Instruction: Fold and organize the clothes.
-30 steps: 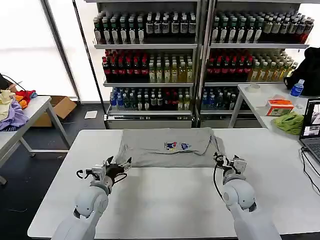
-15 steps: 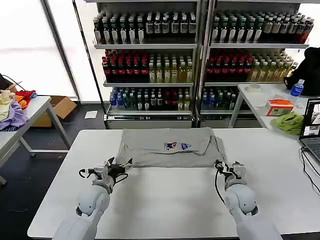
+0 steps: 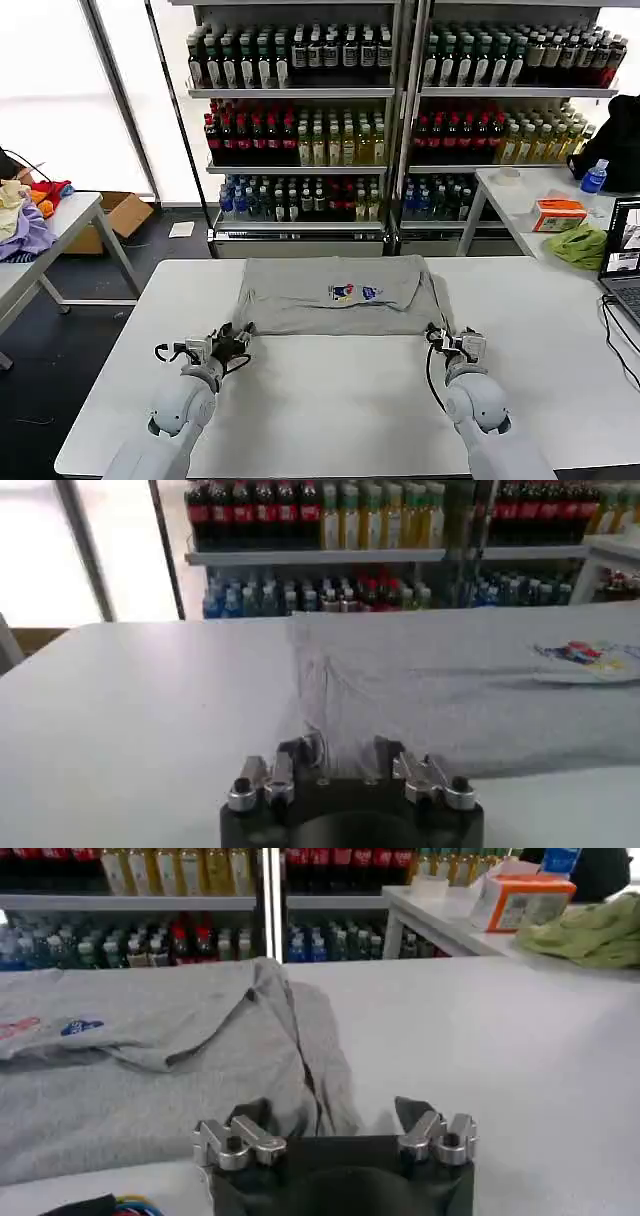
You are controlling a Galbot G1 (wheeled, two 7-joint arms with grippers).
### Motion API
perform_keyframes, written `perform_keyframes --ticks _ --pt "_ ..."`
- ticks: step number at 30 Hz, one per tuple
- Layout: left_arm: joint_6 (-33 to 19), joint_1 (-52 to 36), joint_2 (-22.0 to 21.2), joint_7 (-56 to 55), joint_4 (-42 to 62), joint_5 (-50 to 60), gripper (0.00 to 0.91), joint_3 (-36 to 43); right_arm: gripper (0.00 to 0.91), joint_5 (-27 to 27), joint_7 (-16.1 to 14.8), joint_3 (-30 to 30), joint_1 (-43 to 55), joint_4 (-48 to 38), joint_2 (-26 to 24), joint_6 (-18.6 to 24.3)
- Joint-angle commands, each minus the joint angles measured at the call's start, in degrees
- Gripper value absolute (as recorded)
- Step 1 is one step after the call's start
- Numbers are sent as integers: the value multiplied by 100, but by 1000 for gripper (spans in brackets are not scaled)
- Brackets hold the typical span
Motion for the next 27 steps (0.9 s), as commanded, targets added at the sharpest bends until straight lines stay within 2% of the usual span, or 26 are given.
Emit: perform_keyframes --ticks 1,15,27 --pt "-22 161 -38 17 -47 69 0 -51 0 15 2 -12 -70 7 4 0" --pt "-128 701 -45 32 -831 240 0 -304 0 82 -46 138 -526 928 -78 -12" --pt "-370 2397 -17 35 -2506 665 0 -798 0 -16 90 232 -1634 2728 -151 -39"
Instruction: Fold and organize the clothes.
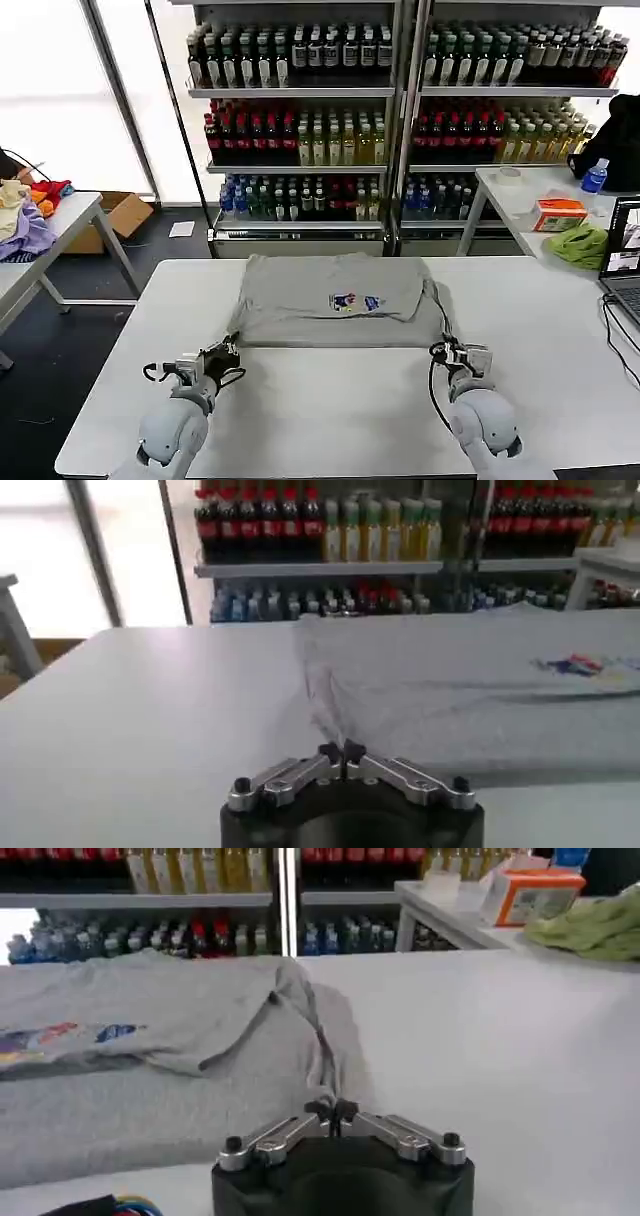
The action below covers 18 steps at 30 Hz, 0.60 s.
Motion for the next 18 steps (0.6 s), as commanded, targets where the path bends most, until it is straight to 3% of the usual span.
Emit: perform_keyframes --ticks 1,7,9,18 --pt "-173 1489 69 22 -1464 318 0 -369 0 -72 54 37 -899 1293 -4 7" --pt "-222 2352 52 27 -2203 326 0 -612 0 -335 76 293 -2097 1820 64 121" --pt "-295 2618 42 28 -2360 368 0 -626 0 -678 2 415 -2496 1875 141 298" --pt "-599 3420 0 23 -2404 775 0 -625 0 -1306 64 728 -3344 2189 237 356"
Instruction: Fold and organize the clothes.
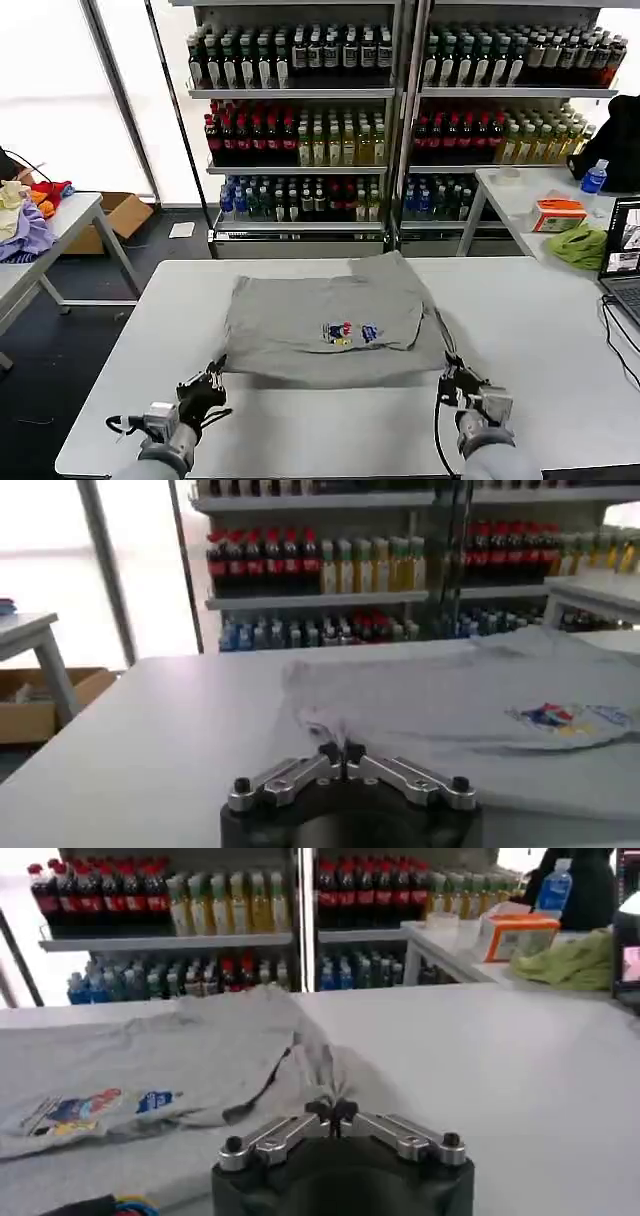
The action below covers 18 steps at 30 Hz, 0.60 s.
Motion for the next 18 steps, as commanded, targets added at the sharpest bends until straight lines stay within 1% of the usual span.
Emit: perform_keyframes --ticks 1,3,4,5,6,7,8,9,15,18 --pt "-287 1399 -36 -6 -566 371 0 -133 60 -654 12 301 -1242 575 54 149" --pt "-339 1519 -65 -9 -598 372 0 -147 353 -727 23 327 -1378 646 62 161" --pt "-351 1583 -68 -11 -636 377 0 -145 544 -754 26 325 -1431 655 70 189" --pt "-352 1641 -72 -17 -657 394 0 -147 786 -770 38 315 -1450 659 85 204" --pt "-353 1670 -81 -50 -665 402 0 -161 907 -781 59 298 -1458 652 103 212" --pt "-343 1684 -91 -93 -673 400 10 -172 907 -793 84 278 -1467 650 125 215" --pt "-324 1688 -98 -130 -678 398 584 -186 907 -819 84 259 -1499 658 141 219" --pt "-302 1672 -107 -151 -685 389 907 -197 907 -841 82 236 -1537 668 144 230" --pt "-176 1618 -75 -126 -920 330 907 -221 907 -790 171 339 -1625 795 120 338" --pt "-113 1436 -73 -135 -1079 317 907 -275 907 -702 227 475 -1453 803 130 450"
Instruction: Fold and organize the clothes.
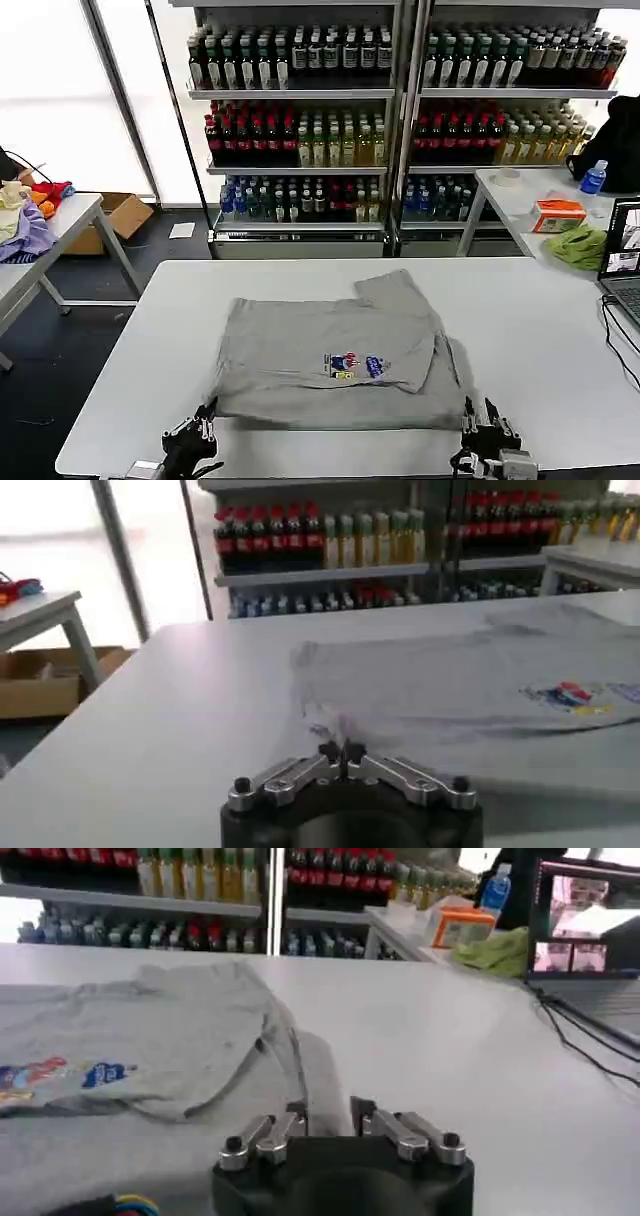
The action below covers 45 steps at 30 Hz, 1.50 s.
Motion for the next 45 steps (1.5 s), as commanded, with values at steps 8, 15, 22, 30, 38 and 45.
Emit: perform_keyframes --ticks 8,15,22,30,38,45 --pt "432 -557 311 38 -693 -536 907 -422 907 412 -3 419 810 -124 -32 35" --pt "231 -1485 980 595 127 -725 907 -559 907 895 -460 546 2294 -1017 -203 -203" --pt "87 -2842 1540 944 1436 -790 907 88 907 804 -1252 52 3704 -2146 -790 -469" --pt "98 -4101 2089 1440 2385 -1427 907 857 907 1269 -2291 -857 5392 -3399 -1735 -466" --pt "115 -5470 1786 1418 3471 -1813 907 1652 907 1088 -2880 -1622 6291 -4413 -1459 -437" --pt "101 -6088 1668 1513 4251 -1829 907 2140 907 761 -3601 -1961 7009 -5550 -1069 -113"
